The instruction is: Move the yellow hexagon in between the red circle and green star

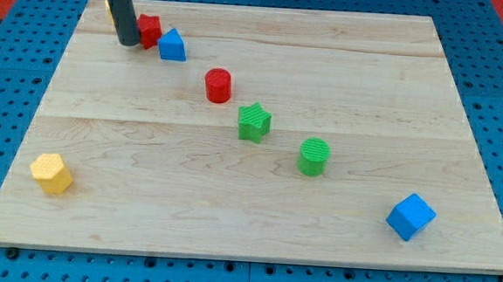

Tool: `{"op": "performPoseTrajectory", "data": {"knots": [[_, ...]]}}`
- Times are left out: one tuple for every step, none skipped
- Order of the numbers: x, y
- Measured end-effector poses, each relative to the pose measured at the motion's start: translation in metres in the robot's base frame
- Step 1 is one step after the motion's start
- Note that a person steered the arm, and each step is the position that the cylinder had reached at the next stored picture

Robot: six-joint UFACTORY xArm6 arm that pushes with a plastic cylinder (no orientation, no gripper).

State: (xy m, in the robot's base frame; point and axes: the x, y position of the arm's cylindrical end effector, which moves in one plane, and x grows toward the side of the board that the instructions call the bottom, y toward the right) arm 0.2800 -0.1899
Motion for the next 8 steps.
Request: {"op": "performPoseTrajectory", "data": {"knots": [[0.026, 0.004], [0.083, -0.039], [0.138, -0.05], [0.218, -0.057], [0.277, -0.071], [0.303, -0.043], [0.336, -0.054], [0.337, -0.061]]}}
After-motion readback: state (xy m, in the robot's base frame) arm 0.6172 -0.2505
